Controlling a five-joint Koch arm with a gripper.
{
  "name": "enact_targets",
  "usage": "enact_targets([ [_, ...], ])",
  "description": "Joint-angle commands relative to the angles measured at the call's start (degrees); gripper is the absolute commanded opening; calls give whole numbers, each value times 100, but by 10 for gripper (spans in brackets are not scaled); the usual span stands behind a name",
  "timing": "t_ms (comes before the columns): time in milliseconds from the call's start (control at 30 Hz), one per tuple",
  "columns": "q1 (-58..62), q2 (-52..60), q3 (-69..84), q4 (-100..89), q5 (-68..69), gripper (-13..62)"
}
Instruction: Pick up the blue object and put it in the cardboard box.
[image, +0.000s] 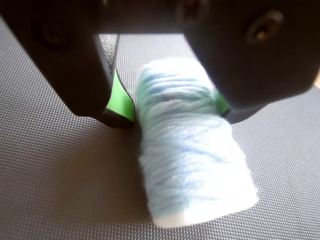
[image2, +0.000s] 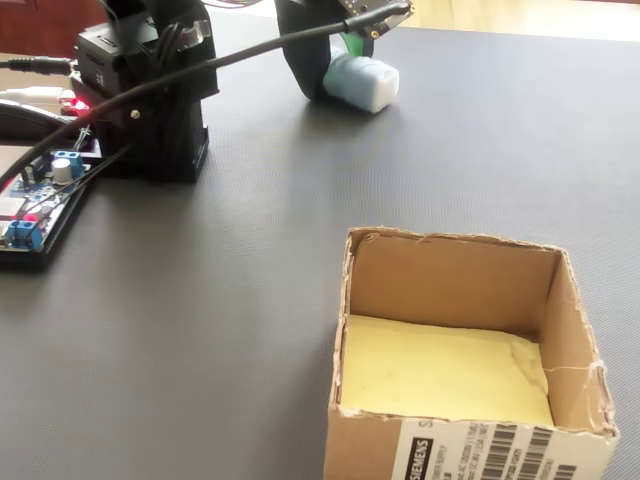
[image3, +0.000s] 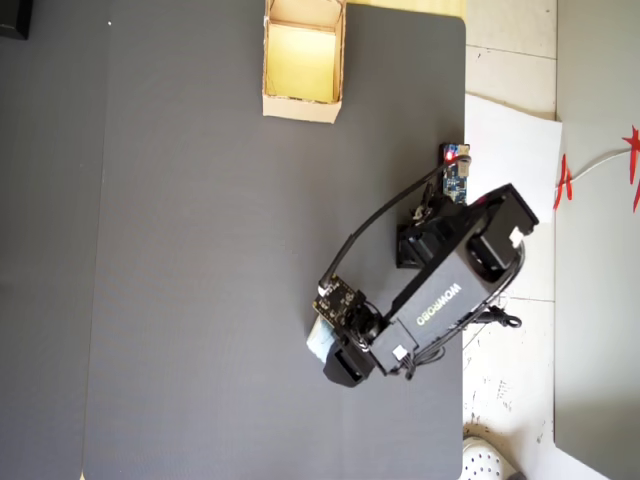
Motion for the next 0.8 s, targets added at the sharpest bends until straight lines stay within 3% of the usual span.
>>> enact_targets([
  [0, -79, -114, -281, -378, 475, 262],
  [267, -97, -158, -62, -817, 519, 107],
  [467, 97, 97, 9, -1011, 510, 105],
  [767, 940, 1529, 1160, -2364, 158, 105],
])
